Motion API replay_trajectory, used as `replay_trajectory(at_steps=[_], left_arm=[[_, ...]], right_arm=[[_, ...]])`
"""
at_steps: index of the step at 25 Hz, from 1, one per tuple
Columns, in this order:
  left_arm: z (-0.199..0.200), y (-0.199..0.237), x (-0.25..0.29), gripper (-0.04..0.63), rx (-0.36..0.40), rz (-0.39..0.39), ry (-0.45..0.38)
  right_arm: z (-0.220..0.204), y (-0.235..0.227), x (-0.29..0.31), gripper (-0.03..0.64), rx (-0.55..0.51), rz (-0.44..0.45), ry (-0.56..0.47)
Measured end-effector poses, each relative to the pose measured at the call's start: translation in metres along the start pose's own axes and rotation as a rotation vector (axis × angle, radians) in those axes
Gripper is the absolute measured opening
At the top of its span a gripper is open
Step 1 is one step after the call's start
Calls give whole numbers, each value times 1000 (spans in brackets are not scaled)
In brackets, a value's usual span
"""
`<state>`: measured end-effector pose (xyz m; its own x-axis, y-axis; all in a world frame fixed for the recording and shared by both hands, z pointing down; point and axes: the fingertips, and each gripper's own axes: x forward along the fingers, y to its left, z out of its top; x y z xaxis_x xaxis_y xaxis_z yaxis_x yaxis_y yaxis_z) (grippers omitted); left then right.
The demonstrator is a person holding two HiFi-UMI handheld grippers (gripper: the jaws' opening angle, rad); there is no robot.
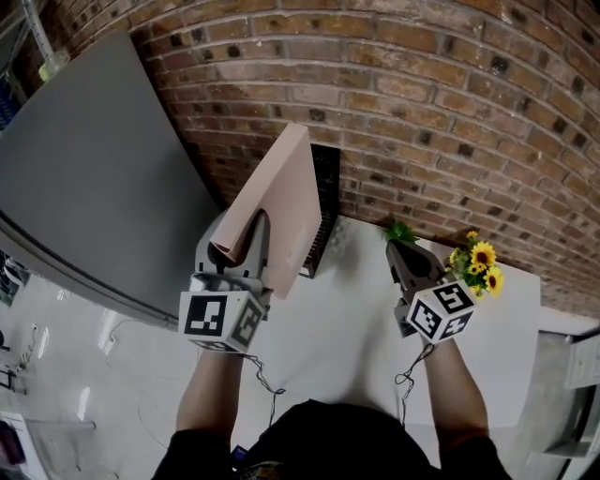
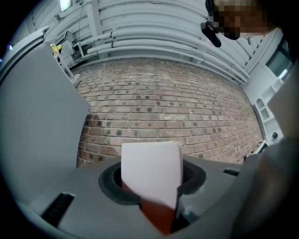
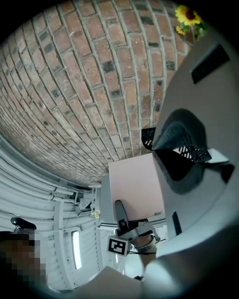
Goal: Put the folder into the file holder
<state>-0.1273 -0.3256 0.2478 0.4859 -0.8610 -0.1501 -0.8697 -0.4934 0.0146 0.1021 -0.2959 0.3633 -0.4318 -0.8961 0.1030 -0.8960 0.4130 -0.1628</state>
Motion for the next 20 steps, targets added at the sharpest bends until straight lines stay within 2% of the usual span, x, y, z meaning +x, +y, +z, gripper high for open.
replay_trajectory(at_steps=[6,20], left_arm=[[-3,12,30,161,1,-38,-44],[-25,24,77,161,-18,-54,-34]], right_arm=[[-3,-3,8,3,6,-44,-4],[-20,-9,17,3,16,-93,34]])
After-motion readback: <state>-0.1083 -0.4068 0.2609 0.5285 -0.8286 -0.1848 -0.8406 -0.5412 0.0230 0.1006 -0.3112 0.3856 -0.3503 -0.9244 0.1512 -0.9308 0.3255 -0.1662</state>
